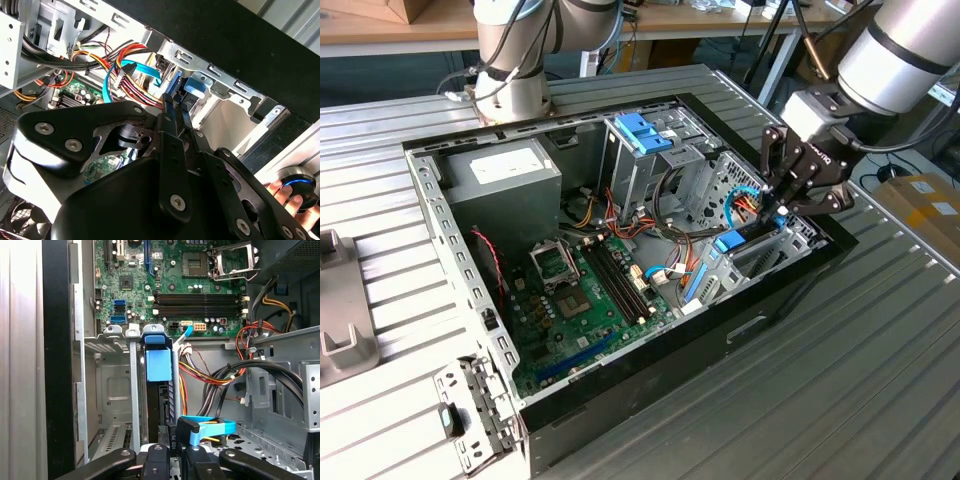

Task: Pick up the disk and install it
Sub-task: 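Insert the first disk wire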

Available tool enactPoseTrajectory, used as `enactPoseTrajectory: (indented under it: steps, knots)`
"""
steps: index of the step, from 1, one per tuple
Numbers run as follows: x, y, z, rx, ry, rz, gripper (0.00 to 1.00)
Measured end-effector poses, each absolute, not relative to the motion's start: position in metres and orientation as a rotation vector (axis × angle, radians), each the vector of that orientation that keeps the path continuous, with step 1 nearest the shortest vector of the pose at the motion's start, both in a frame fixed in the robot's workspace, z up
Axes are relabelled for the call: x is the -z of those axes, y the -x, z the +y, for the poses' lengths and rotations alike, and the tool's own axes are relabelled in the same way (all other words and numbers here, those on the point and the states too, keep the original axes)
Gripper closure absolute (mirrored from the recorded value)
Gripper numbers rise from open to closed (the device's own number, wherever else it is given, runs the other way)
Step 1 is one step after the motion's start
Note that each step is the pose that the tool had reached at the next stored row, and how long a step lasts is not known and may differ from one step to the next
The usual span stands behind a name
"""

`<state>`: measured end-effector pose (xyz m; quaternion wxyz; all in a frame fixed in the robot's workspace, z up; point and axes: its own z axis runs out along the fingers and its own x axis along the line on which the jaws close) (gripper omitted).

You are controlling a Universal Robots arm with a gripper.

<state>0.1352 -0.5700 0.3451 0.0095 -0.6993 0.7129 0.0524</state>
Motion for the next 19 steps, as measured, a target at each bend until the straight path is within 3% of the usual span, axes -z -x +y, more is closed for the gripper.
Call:
enactPoseTrajectory:
  steps: [19]
  knots:
    - [-0.3365,-0.1349,-0.5706,-0.163,2.172,2.237,0.82]
